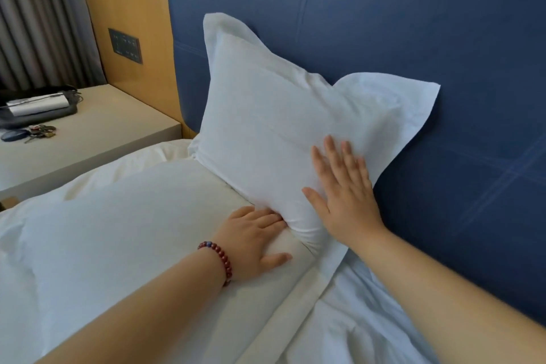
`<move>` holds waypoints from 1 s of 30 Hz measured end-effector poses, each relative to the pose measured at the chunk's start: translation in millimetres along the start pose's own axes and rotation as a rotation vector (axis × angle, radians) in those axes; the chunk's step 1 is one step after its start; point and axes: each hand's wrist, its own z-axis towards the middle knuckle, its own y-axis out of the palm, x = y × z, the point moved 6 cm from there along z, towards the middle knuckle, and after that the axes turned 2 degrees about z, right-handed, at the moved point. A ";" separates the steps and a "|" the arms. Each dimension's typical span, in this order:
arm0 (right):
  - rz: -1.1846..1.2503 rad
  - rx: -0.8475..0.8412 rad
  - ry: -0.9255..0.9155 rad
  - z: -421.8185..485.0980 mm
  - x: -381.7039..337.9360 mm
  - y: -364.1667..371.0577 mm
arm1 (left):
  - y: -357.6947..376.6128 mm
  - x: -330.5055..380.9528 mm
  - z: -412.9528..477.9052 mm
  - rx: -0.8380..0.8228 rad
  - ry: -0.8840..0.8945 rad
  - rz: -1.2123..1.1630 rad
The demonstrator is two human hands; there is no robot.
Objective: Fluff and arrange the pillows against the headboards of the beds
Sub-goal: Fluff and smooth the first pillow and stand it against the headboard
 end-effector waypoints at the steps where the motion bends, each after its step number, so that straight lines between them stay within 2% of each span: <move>1: -0.012 -0.049 0.015 -7.0 4.1 8.6 | 3.0 1.1 5.2 -0.036 -0.008 0.005; 6: -0.003 -0.198 0.049 9.2 11.1 23.7 | 2.8 12.1 18.9 -0.133 -0.057 0.052; 11: 0.050 -0.288 0.038 10.1 12.7 15.7 | -24.6 8.9 -9.0 0.071 0.007 0.013; 14: -0.022 -0.191 0.012 7.2 -2.6 4.4 | -31.6 -20.0 -13.3 -0.019 -0.062 0.070; 18: -0.053 -0.109 -0.165 20.9 -54.2 6.5 | -28.9 -30.3 -3.9 -0.114 -0.030 0.124; 22: -0.131 -0.081 -0.129 37.3 -59.7 24.8 | -35.1 -65.1 -0.5 -0.125 -0.016 0.148; 26: -0.153 0.002 -0.112 38.6 -55.2 36.1 | -38.1 -126.1 7.9 -0.122 -0.155 0.151; 30: -0.130 -0.002 -0.106 41.5 -58.4 52.7 | -21.5 -146.6 24.3 -0.223 -0.191 0.106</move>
